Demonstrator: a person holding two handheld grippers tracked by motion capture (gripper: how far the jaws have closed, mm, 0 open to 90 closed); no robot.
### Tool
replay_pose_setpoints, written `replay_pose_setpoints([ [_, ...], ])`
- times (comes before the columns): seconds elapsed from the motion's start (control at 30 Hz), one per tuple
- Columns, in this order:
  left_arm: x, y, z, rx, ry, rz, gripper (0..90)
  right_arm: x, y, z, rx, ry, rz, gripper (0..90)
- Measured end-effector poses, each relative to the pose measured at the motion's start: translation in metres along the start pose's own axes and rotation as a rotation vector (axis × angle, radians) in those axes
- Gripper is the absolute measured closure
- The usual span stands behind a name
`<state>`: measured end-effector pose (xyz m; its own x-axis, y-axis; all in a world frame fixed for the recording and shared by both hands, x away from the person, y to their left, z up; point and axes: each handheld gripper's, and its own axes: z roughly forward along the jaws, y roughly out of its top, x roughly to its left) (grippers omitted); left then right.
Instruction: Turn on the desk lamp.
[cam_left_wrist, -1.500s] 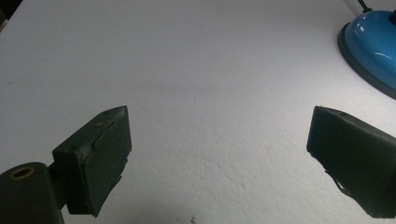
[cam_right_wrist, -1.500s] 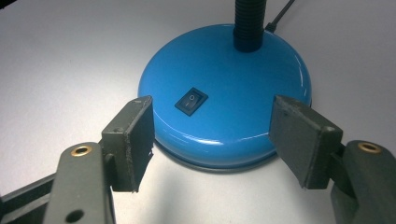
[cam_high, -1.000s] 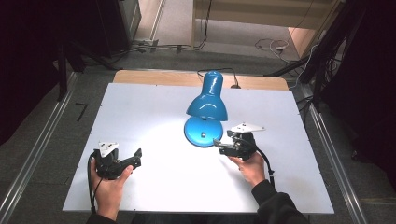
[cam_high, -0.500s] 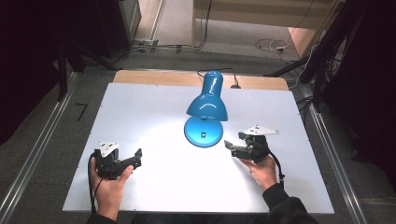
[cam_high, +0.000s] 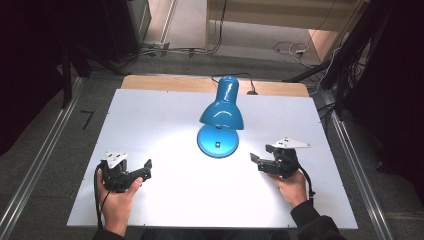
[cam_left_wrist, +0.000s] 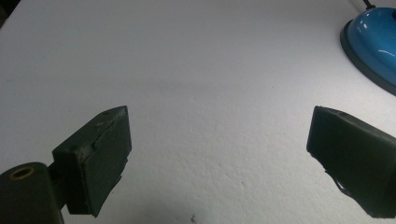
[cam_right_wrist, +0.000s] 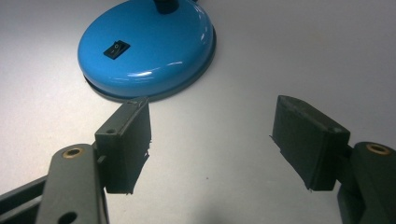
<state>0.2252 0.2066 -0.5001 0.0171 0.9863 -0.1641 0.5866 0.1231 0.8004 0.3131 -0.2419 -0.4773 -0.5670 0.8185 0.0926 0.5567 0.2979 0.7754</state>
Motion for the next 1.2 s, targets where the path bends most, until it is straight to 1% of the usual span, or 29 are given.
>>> replay_pose_setpoints([
  [0.27,-0.001,0.000,0.000,0.000,-0.001,0.001,7.3,-0.011,-0.006,-0.010,-0.006,-0.014,0.015,26.4],
  [0.63,-0.001,0.000,0.001,0.003,0.002,0.002,7.2,-0.021,-0.016,-0.018,-0.001,-0.034,0.032,26.4],
  [0.83,0.001,-0.001,0.001,0.003,-0.004,-0.012,7.2,-0.028,-0.020,-0.025,-0.001,-0.044,0.045,26.3],
  [1.0,0.002,-0.001,0.001,0.005,0.000,-0.016,7.3,-0.038,-0.026,-0.032,-0.002,-0.068,0.063,26.3],
  [1.2,0.003,-0.001,0.001,0.010,0.005,-0.015,7.2,-0.053,-0.036,-0.044,-0.011,-0.099,0.105,26.4],
])
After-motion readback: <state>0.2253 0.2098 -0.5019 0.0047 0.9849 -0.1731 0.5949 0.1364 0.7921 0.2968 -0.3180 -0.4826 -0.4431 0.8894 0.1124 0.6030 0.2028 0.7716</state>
